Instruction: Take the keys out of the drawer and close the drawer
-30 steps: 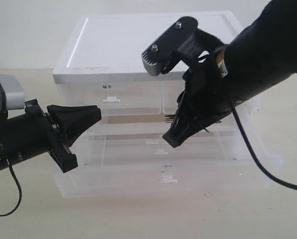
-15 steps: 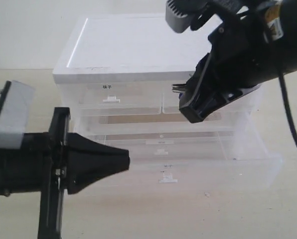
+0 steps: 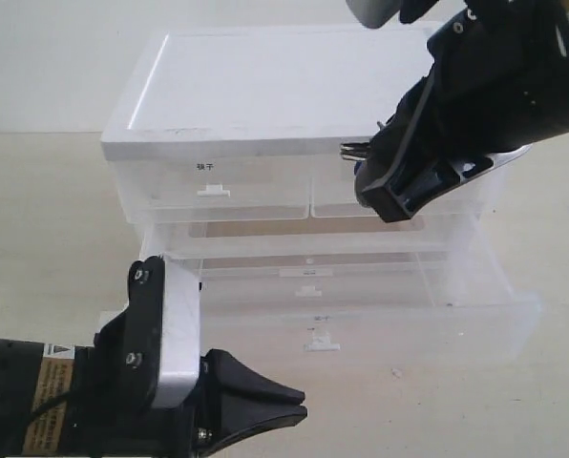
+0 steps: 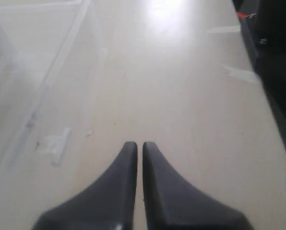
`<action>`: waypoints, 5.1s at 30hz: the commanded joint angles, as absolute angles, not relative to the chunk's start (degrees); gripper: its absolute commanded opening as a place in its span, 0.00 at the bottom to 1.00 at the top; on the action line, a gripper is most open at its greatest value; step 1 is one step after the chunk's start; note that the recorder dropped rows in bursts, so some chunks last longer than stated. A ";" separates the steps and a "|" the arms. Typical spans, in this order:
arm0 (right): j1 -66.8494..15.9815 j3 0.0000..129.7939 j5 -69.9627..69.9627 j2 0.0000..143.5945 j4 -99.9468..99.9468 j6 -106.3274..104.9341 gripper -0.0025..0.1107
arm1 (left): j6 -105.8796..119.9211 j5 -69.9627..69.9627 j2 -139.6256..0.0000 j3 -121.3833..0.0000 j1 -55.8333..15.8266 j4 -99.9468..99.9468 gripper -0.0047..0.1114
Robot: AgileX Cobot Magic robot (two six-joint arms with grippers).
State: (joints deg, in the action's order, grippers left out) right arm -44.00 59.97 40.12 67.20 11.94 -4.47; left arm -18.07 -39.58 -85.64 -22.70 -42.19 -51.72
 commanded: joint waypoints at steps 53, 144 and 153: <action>-43.96 59.28 42.69 66.72 -5.61 -19.22 0.02 | 9.85 -37.17 -93.59 -25.76 -43.61 -14.12 0.08; -43.96 52.13 25.12 55.93 -10.59 -31.83 0.02 | 22.60 -43.66 -103.41 -31.26 -42.56 3.63 0.08; -43.96 52.13 25.12 55.93 -10.59 -31.83 0.02 | 25.12 -43.66 -104.47 -37.04 -42.56 10.09 0.08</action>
